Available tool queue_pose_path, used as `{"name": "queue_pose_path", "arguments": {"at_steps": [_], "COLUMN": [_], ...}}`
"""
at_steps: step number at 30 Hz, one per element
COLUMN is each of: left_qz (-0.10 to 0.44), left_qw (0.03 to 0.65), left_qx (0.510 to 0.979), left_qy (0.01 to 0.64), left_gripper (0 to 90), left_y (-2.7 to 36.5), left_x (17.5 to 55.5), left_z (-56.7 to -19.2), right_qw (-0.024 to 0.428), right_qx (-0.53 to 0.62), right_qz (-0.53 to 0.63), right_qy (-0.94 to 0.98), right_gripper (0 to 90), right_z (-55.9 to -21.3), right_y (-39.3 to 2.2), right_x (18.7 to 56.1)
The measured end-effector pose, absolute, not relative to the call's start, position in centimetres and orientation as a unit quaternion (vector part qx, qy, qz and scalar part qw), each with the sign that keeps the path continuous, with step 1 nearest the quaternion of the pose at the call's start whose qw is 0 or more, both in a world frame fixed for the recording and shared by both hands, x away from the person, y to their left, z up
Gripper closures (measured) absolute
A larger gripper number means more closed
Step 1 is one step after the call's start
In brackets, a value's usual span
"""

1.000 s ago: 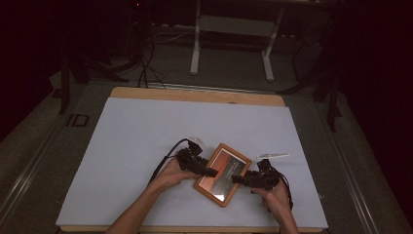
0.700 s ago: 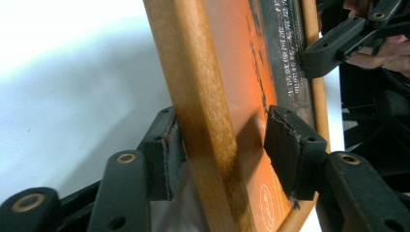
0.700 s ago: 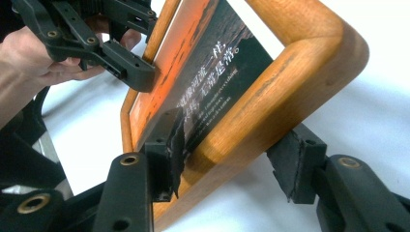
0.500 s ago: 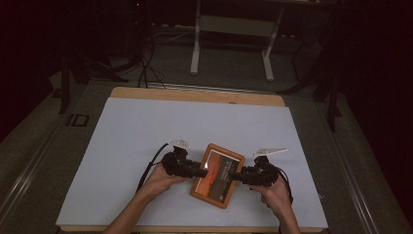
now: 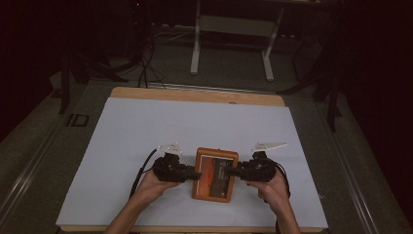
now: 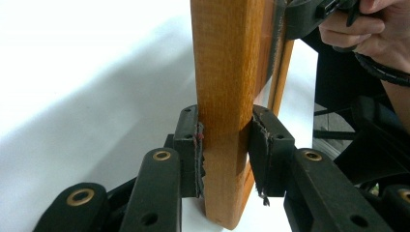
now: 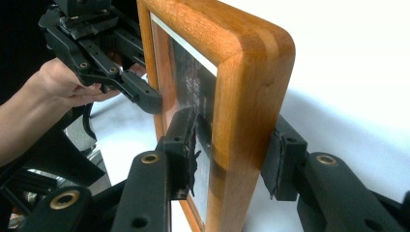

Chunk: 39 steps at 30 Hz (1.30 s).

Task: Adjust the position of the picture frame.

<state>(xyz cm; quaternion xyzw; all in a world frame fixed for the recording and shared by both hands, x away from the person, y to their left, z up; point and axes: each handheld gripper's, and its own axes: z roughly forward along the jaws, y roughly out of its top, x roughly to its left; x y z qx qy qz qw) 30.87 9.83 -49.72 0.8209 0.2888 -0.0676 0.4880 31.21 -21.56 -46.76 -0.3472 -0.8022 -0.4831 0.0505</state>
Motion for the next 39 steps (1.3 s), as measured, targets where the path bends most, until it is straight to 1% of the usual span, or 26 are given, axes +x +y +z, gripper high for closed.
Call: {"name": "queue_pose_path", "arguments": {"at_steps": [9,26,32,39], "left_qz": [-0.065,-0.069,-0.08,-0.075], "left_qw": [0.492,0.5,0.499,0.495], "left_qx": [0.812,0.785,0.78,0.776], "left_qy": [0.307,0.36,0.37,0.383], "left_gripper": [68.1,67.9,67.8,67.5], "left_y": [11.0,14.8,14.8,14.6], "left_x": [30.8,31.4,31.8,32.2], "left_z": [-49.3,-49.9,-50.5,-50.8], "right_qw": [0.058,0.078,0.089,0.101], "right_qx": [-0.341,-0.337,-0.351,-0.364], "right_qz": [-0.487,-0.49,-0.487,-0.491], "right_qy": [-0.802,-0.8,-0.795,-0.785], "right_gripper": [59.8,59.1,59.0,58.9], "right_z": [-46.5,-46.8,-47.5,-48.3], "right_y": [-20.6,-16.7,-16.5,-16.7], "right_x": [32.0,34.6,35.1,35.8]}}
